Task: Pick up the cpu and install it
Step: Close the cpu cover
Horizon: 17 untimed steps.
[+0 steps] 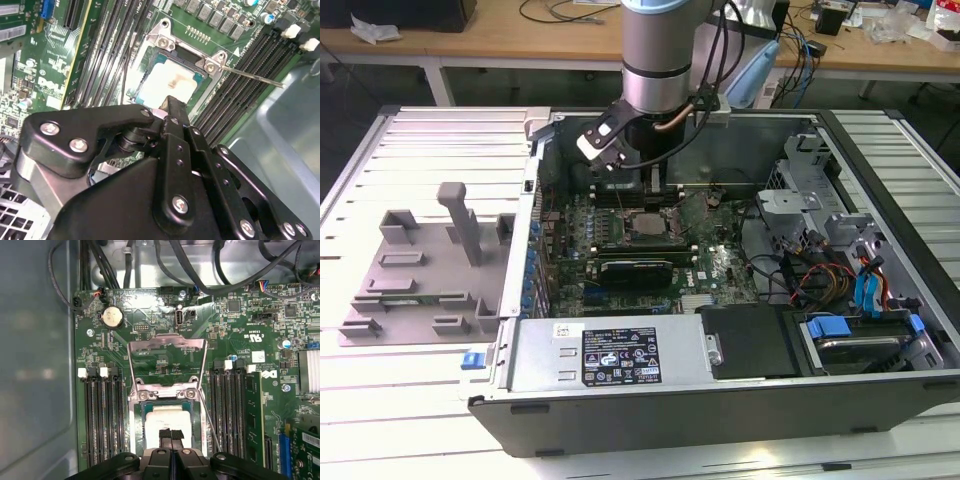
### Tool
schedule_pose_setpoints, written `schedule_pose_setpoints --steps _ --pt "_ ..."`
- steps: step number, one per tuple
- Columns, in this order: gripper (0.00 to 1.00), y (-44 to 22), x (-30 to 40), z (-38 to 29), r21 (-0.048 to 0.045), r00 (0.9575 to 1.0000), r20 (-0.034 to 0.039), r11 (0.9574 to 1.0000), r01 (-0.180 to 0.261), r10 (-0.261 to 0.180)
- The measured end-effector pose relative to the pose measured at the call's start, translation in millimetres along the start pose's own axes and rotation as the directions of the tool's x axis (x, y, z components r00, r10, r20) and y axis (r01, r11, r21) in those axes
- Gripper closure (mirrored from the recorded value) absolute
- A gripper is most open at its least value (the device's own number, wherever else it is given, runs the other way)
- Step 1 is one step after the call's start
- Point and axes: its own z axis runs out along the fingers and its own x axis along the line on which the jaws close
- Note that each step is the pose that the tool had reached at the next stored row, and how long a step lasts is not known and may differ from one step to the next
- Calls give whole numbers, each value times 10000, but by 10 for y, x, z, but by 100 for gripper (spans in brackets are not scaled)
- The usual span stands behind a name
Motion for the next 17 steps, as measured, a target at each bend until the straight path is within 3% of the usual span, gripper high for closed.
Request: schedule_pose_setpoints --steps 2,7,10,12,15,17 --pt "89 3 0 -53 0 10000 0 10000 0 0" --pt "89 18 0 -353 -1 10000 0 10000 0 0" --pt "89 22 0 -439 0 10000 1 10000 0 0" --pt "89 28 0 -535 0 10000 0 10000 0 0" --pt "89 28 0 -547 -1 10000 -2 10000 1 -1" --pt "89 71 2 -546 1 10000 2 10000 0 0"
